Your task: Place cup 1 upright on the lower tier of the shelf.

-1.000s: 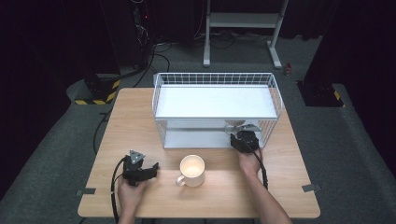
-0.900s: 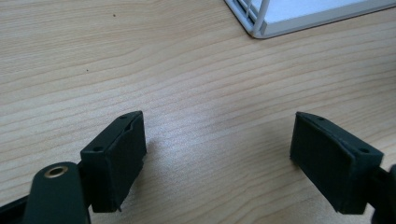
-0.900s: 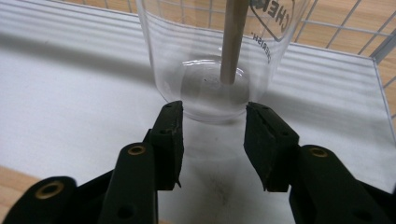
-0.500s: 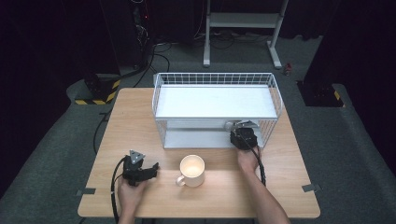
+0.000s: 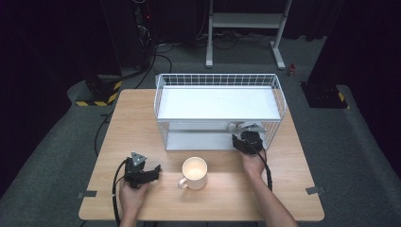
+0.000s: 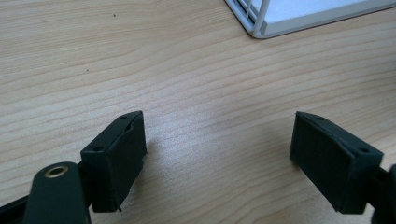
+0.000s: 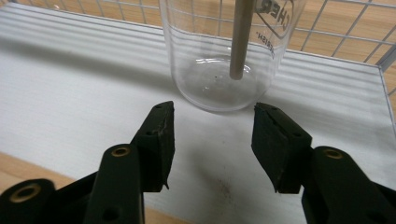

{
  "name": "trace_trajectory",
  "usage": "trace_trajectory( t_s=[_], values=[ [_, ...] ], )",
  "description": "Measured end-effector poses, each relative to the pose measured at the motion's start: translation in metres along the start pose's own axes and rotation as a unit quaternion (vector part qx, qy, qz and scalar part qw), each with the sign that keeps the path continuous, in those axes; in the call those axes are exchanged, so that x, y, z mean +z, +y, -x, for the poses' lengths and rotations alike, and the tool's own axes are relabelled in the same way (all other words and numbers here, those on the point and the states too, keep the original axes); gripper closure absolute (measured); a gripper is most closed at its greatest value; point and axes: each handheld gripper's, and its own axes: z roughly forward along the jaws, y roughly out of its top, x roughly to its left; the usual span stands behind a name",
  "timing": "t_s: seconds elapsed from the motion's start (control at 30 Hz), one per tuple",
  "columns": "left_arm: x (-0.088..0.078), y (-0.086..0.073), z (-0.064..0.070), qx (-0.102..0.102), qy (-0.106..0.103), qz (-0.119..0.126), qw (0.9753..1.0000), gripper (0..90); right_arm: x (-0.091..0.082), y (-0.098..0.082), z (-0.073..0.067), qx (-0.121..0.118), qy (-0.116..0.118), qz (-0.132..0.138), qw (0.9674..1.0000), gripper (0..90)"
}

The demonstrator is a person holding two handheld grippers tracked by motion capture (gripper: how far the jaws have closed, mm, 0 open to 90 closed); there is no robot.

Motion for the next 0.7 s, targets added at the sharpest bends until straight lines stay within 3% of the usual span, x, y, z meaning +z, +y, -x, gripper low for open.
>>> trace_trajectory(
  t_s=[0.7],
  values=[
    [0.0,0.0,0.0,0.0,0.0,0.0,1.0,18.8,-0.034,-0.002,0.012,0.003,0.039,0.03,0.9988,43.9]
  ],
)
